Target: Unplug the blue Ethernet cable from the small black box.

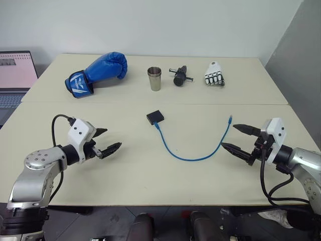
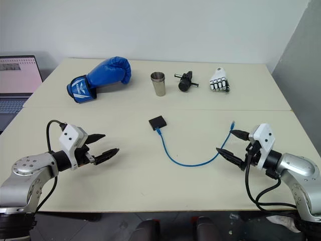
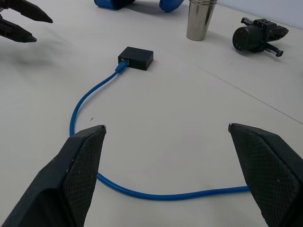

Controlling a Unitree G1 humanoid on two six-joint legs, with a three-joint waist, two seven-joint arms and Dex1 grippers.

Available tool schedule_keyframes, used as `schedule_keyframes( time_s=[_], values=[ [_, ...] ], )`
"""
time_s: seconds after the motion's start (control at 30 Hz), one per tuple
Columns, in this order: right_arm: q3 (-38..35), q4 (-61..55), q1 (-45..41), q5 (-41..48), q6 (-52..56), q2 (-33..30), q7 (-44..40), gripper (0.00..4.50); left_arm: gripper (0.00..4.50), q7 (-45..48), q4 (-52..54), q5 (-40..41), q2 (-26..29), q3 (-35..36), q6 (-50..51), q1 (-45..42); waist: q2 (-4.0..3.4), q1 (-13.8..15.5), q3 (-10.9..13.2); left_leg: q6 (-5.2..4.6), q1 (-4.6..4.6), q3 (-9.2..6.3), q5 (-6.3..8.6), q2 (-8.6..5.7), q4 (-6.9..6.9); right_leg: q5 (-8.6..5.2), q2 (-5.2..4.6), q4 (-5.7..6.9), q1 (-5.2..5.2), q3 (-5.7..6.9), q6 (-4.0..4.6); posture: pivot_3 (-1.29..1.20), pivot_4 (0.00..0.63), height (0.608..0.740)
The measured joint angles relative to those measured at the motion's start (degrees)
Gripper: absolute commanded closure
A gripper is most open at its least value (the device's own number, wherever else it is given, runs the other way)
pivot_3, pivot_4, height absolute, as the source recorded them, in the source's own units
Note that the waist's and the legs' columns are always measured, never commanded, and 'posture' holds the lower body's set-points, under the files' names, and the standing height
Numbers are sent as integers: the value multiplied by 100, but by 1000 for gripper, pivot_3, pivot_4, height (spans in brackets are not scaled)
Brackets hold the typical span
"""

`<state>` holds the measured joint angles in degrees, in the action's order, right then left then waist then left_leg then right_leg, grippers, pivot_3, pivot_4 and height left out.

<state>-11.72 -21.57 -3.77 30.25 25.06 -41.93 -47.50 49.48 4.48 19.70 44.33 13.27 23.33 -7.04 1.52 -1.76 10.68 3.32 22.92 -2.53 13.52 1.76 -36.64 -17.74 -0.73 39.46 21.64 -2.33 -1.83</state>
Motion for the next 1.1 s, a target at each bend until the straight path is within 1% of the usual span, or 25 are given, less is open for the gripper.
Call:
schedule_keyframes(
  time_s=[0.4, 0.5, 0.63, 0.77, 0.87, 0.93, 1.1],
  values=[
    [179, -53, -156, -6, 35, -16, 9, 124, 22, 39, 158, 56, 4, 11, -25, 195, 0, 2, 0, 0, 1, -1, 0, 0, 0, 0, 0, 0, 0, -1, 0, 0, 150, 740],
    [212, -75, -222, -7, 67, -25, 10, 124, 22, 139, 9, 53, 10, 21, -254, 190, 0, 2, 0, 0, -1, 0, 0, 0, 0, 0, 0, 0, 0, 0, 0, 0, 150, 740],
    [537, -117, -479, -25, 204, 62, 62, 124, 22, 476, -170, 110, 72, 77, -527, 179, -1, -11, 0, 0, -1, 1, 0, 3, 0, 1, 2, 1, 2, 0, 1, 0, 150, 740],
    [1239, -112, -983, -301, 353, 534, 391, 124, 22, 869, -166, 291, 192, 72, -531, 153, -2, -11, 1, 0, 1, 0, 0, 4, 0, 0, 3, 3, 6, 0, 1, 0, 150, 740],
    [2042, 303, -1624, -989, 522, 1275, 1006, 124, 22, 1097, -205, 280, 362, 29, -628, 130, -5, -37, 4, 0, 2, 5, 0, 8, 1, 2, 11, 9, 15, 0, 1, 0, 150, 740],
    [2506, 627, -1899, -1335, 637, 1756, 1313, 124, 22, 1246, -206, 291, 442, 11, -614, 139, -5, -25, 4, 0, 3, 7, 0, 8, 1, 0, 10, 17, 19, -1, 6, 0, 150, 740],
    [3090, 1543, -2471, -1945, 758, 2779, 1955, 124, 22, 1564, -222, 289, 640, -66, -592, 137, -4, -9, 4, 0, 19, 18, 0, 4, 0, 0, 7, 42, 52, -3, 7, 0, 150, 740]
  ],
)
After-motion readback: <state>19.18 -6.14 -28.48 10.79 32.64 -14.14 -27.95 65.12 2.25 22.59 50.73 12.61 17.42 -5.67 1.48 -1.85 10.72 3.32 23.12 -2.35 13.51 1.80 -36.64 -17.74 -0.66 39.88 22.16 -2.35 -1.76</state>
